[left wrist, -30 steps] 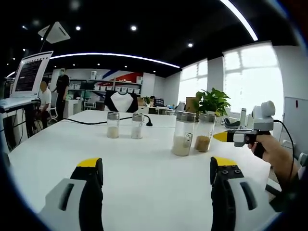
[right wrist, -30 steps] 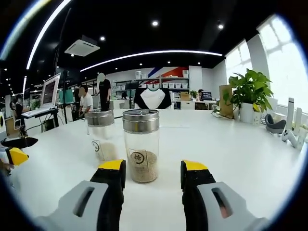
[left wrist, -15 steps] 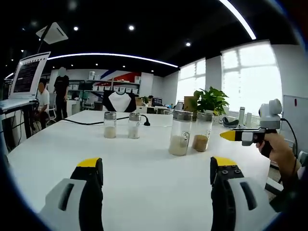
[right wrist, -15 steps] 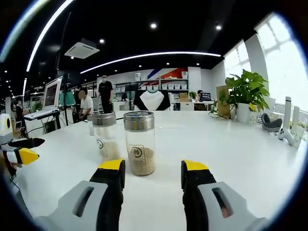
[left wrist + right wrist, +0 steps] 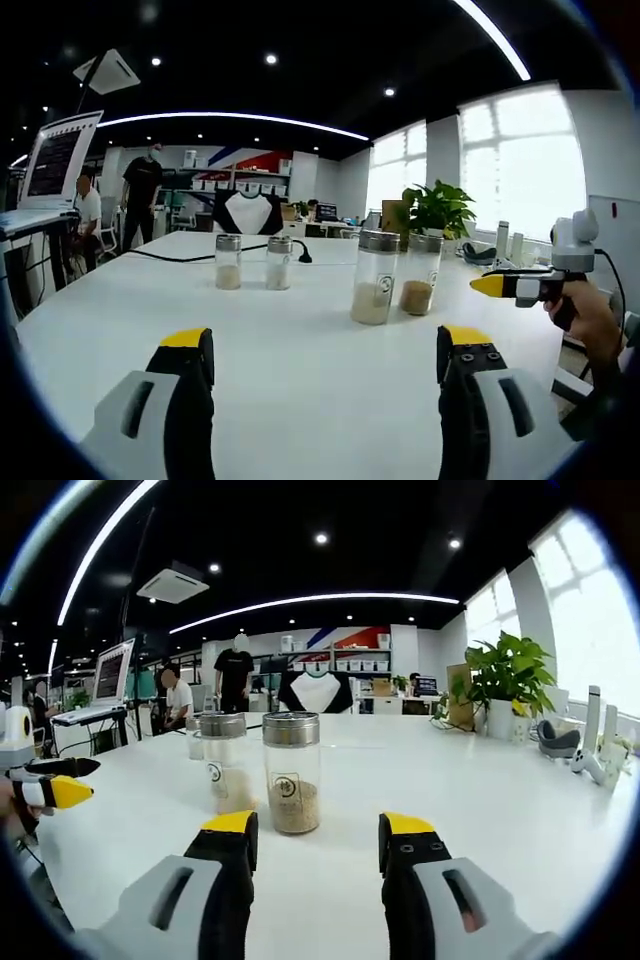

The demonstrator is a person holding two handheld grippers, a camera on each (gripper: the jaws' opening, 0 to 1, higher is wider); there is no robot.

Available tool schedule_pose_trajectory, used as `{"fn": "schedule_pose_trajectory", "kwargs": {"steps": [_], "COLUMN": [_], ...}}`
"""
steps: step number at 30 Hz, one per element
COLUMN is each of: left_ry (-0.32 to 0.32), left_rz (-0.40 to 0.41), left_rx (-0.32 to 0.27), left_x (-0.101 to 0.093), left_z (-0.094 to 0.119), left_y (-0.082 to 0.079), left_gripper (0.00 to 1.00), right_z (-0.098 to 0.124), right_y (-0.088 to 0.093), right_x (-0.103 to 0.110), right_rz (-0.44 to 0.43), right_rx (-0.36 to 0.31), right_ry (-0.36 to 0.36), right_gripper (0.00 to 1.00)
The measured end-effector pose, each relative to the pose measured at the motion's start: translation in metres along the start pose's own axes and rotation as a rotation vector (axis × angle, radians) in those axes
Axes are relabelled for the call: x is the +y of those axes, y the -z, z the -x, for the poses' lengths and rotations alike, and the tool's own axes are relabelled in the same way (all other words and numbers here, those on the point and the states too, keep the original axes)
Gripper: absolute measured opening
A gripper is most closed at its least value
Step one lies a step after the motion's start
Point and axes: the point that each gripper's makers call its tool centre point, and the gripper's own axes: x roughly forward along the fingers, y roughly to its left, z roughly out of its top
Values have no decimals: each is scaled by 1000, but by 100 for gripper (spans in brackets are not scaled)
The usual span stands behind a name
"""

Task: Rotate the seasoning bottle until the label or dispensing opening points toward the visible target arrow and the bottle remains upright within the marked orientation range

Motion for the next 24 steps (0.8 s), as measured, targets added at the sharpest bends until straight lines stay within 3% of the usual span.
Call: {"fn": "schedule_pose_trajectory", "kwargs": {"steps": [13,24], "left_ry": [11,69], "left_rz": [-6,-35], "left_rx": [-29,-25], "left_x": [0,3], "left_z": [-9,-39], "left_y": [-11,-29], "left_gripper": [97,97], "right_z": [0,3], "right_y": [3,0], "right_x": [0,-2], "right_rz": [4,8], "right_rx": [2,-9], "right_ry": [-11,-11], "right_gripper": [48,48]}}
